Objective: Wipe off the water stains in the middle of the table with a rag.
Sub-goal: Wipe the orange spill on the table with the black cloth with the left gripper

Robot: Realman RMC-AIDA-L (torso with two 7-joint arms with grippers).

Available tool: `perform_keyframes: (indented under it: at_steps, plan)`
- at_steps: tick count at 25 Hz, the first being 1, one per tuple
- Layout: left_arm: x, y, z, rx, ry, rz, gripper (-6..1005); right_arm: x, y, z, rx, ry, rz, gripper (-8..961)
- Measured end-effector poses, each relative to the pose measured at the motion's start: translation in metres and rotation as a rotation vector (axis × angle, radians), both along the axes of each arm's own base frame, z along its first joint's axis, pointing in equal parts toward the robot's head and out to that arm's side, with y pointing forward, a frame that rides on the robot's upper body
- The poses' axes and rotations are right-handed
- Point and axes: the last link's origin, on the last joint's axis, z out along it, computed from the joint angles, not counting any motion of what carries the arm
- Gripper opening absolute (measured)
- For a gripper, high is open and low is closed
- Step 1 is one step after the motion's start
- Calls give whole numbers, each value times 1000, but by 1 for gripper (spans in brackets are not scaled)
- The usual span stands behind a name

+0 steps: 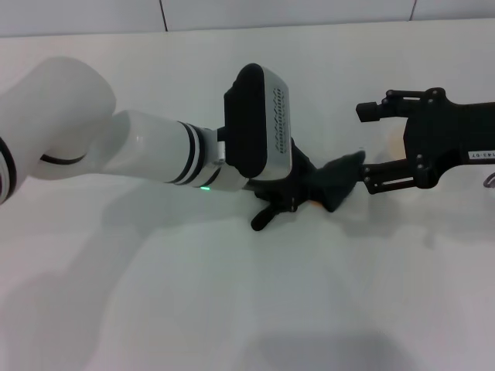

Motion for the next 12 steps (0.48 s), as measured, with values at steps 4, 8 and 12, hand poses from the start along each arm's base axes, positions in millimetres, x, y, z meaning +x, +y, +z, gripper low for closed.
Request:
perform_keyframes:
  at_steps: [4, 8, 12]
  plan:
    - [2, -6, -1, -42, -11, 3, 126, 0, 0, 0, 2, 0, 0, 869]
    - [5, -10, -1, -78, -22, 3, 125, 0, 0, 1, 3, 0, 0, 869]
    - [2, -8, 0, -65, -11, 4, 125, 0, 1, 1, 6, 1, 0, 869]
